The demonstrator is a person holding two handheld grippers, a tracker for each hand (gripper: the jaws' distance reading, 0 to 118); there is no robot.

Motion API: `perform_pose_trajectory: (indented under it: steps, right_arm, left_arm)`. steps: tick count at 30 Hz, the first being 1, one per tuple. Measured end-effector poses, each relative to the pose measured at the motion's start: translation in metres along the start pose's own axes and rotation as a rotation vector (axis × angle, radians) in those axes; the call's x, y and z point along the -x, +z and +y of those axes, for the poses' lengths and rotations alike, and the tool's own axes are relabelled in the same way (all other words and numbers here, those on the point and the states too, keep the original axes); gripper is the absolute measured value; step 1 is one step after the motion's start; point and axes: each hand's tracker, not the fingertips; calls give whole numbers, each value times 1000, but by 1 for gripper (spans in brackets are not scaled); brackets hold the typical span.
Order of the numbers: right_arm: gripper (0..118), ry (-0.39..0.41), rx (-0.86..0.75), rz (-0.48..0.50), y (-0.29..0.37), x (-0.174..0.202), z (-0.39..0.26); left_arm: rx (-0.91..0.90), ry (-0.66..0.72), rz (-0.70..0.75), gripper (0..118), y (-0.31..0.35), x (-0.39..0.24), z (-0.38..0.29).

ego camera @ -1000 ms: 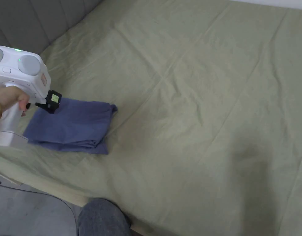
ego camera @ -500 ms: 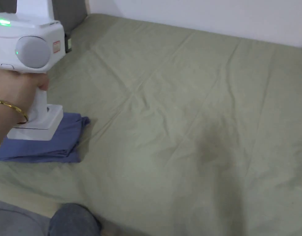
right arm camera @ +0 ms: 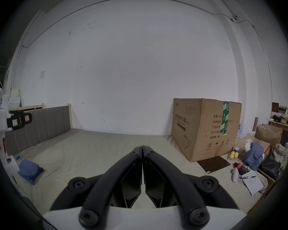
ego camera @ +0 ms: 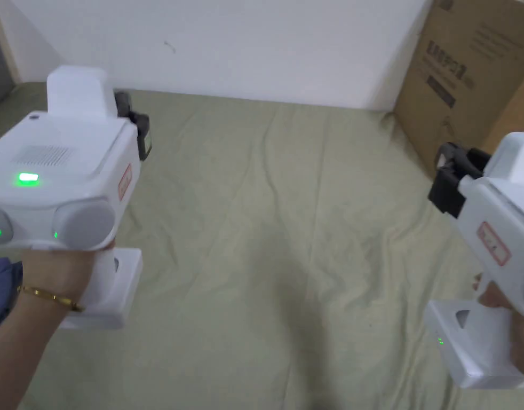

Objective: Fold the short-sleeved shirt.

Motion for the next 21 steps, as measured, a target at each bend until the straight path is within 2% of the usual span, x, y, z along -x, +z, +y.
perform_pose_trajectory:
  steps: [13,21]
  right_arm:
    - [0,-29,101,-15,23,16,-63]
    - [0,-48,158,5,31,26,-82]
  left_arm:
    - [137,-24,-58,0,25,-28,-84]
    - [161,-60,-56,0,36,-35,-96]
